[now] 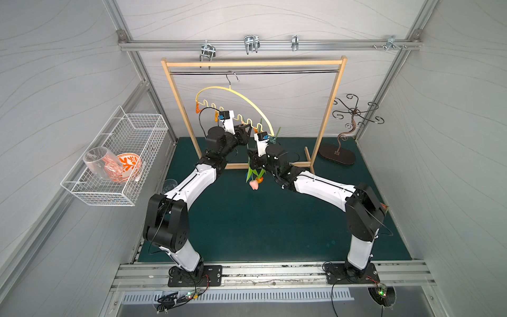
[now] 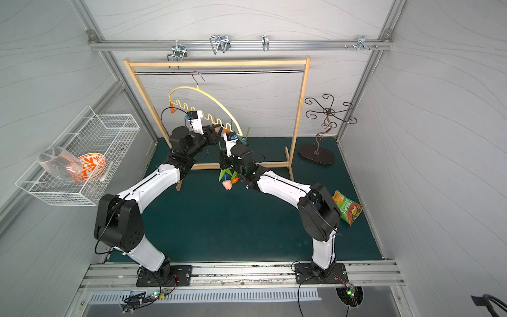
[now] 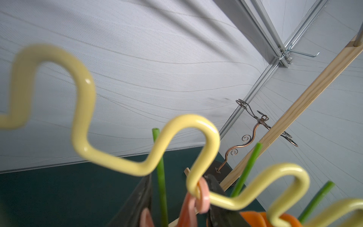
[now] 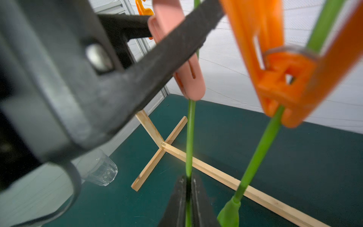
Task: Dry the flowers on a clothes hanger
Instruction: Clamp the flower onto the hanger.
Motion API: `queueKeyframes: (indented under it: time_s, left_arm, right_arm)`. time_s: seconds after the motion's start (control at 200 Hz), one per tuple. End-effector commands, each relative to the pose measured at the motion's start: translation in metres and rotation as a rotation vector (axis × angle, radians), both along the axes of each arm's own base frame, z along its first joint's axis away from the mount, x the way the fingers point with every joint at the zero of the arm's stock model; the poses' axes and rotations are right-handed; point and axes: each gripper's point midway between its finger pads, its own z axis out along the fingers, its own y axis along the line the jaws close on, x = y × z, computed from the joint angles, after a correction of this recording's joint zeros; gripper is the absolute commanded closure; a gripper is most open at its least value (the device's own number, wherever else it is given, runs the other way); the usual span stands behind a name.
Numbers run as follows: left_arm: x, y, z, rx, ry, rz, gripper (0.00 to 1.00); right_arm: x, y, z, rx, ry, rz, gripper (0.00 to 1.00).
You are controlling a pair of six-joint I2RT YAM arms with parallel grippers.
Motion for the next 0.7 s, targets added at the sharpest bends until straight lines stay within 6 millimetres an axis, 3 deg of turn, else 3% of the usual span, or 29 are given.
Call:
queueKeyframes:
  time_s: [0.0,0.375,0.695]
  left_arm:
    - [-0.012,0.005,0.035,-0.018,-0.096,0.005,0.52]
    - [-0.025,0.013,0.034,-0.023,-0.091,0.031,0.52]
    - [-0.035,0.019,0.023,-0.036,-0.058,0.058,0.51]
  right_arm:
    - [-0.004,0.003,0.014,0.015,-0.015,0.011,0.8]
    - [-0.007,-0.017,0.001,-0.06,-0.017,-0.039,0.78]
    - [0.013,-0.044,-0.01,-0.186,0.047,-0.217,0.72]
